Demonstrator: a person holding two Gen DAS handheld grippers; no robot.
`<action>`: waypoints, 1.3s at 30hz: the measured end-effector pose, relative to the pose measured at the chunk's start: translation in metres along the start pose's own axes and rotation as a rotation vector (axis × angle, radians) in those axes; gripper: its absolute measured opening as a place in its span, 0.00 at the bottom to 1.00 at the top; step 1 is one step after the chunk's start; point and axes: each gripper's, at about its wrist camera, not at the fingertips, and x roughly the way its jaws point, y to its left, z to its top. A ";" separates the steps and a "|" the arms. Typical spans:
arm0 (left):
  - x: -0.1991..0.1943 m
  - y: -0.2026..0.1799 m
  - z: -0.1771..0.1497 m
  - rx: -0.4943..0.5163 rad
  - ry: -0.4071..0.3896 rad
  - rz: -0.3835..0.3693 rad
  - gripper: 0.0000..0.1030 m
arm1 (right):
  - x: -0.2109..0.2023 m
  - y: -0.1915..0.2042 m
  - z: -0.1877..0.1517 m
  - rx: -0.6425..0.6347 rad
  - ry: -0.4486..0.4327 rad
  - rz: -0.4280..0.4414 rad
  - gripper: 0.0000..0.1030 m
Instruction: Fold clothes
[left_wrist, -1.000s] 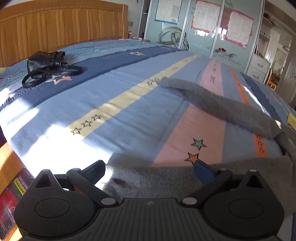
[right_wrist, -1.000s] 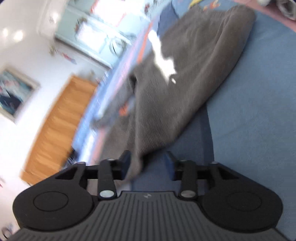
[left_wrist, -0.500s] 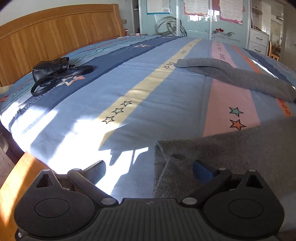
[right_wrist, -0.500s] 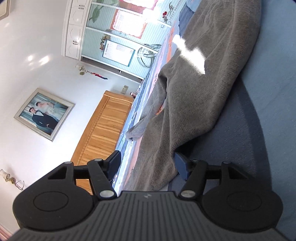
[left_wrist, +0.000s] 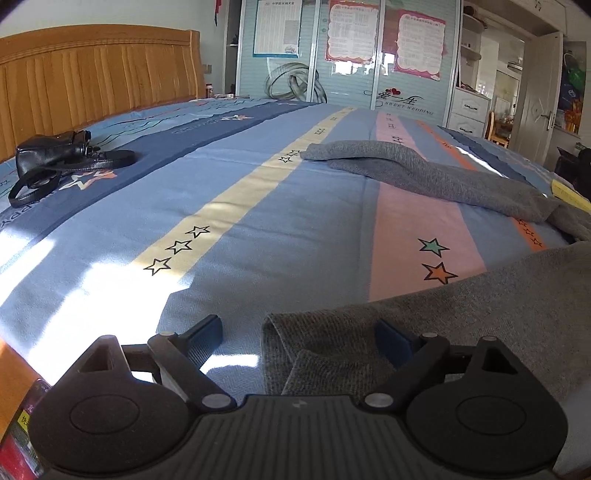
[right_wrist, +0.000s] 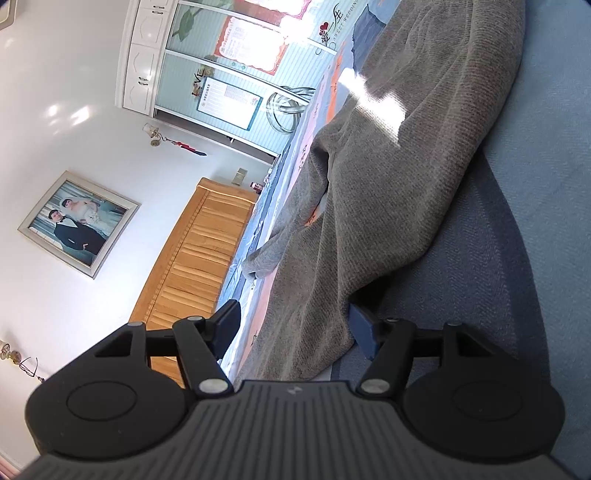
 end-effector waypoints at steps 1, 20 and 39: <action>0.001 0.000 0.000 0.001 0.000 -0.007 0.88 | 0.000 0.000 0.000 0.001 0.000 0.002 0.64; -0.025 -0.057 0.041 0.262 -0.024 0.132 0.06 | 0.005 0.002 -0.001 -0.024 -0.003 0.011 0.64; 0.037 -0.023 0.043 0.402 0.112 0.464 0.00 | -0.007 0.014 -0.001 -0.106 -0.024 -0.015 0.74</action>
